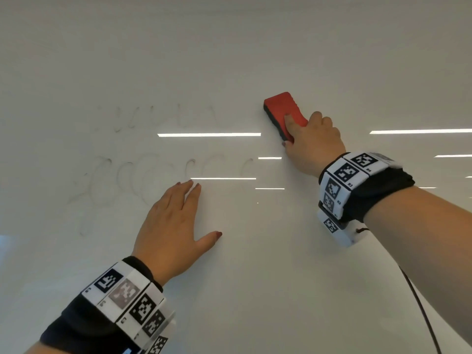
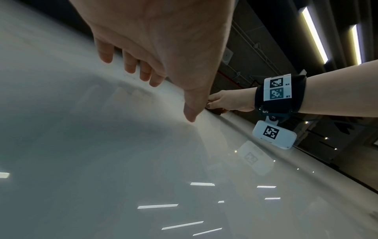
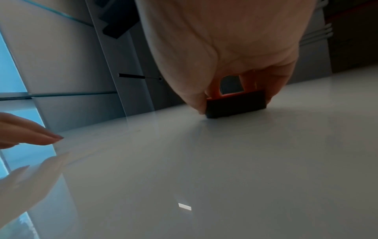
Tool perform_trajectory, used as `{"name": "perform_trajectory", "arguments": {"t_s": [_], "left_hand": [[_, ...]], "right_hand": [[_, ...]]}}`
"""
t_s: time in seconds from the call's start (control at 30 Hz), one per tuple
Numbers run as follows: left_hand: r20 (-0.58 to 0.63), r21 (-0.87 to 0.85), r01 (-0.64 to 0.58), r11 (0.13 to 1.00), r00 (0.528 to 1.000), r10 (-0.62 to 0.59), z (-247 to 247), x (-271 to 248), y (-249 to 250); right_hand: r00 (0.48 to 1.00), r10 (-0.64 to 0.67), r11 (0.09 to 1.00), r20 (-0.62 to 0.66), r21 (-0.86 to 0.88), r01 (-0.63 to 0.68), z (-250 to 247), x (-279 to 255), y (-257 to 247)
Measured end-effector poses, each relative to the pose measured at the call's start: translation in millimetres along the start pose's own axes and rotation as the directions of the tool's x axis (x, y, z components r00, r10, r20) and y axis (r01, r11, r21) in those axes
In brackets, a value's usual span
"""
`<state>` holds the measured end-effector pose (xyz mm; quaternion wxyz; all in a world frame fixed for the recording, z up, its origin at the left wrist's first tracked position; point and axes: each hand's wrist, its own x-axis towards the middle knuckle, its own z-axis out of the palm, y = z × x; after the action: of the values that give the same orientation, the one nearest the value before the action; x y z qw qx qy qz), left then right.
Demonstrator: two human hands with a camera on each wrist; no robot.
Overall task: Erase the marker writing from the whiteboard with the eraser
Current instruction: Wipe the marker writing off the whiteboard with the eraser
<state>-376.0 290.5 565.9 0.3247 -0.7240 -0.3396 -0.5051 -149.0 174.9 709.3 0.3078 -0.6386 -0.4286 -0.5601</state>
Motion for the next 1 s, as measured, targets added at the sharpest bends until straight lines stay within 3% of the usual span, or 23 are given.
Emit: {"name": "perform_trajectory", "arguments": {"t_s": [0.17, 0.3, 0.37, 0.47, 0.63, 0.8, 0.87, 1.0], "left_hand": [[0.048, -0.016, 0.036, 0.999, 0.998, -0.035, 1.1, -2.1, -20.9], [0.048, -0.033, 0.037, 0.999, 0.998, -0.035, 4.5, -1.1, -23.8], [0.044, -0.022, 0.031, 0.999, 0.999, -0.03, 5.4, -1.4, -23.9], [0.044, -0.023, 0.024, 0.999, 0.999, -0.023, 6.9, -2.8, -25.7], [0.047, -0.048, 0.005, 0.999, 0.999, -0.003, 10.7, -5.0, -28.8], [0.025, -0.075, -0.011, 0.997, 1.0, 0.012, 13.9, -7.1, -30.9], [0.019, -0.082, -0.016, 0.996, 1.0, 0.018, 14.6, -7.3, -30.9], [0.009, -0.083, -0.023, 0.996, 1.0, 0.024, 14.3, -6.6, -29.8]], "right_hand": [[0.983, -0.18, 0.983, 0.025, 0.022, 0.18, 1.2, -24.6, -44.0], [0.924, -0.374, 0.927, 0.082, 0.034, 0.372, 1.8, -62.2, -73.3], [0.912, -0.398, 0.916, 0.096, -0.005, 0.4, 2.6, -70.7, -75.3], [0.94, -0.337, 0.94, 0.062, -0.034, 0.339, 1.8, -61.3, -69.4], [0.995, -0.104, 0.993, -0.009, -0.062, 0.104, -2.9, -18.8, -44.9], [0.988, 0.154, 0.986, -0.017, -0.064, -0.155, -5.5, 14.3, -26.1], [0.99, 0.142, 0.989, -0.022, -0.048, -0.143, -2.1, 15.0, -34.6], [0.999, -0.033, 0.997, -0.023, -0.072, 0.031, 0.8, 4.9, -51.4]]}}
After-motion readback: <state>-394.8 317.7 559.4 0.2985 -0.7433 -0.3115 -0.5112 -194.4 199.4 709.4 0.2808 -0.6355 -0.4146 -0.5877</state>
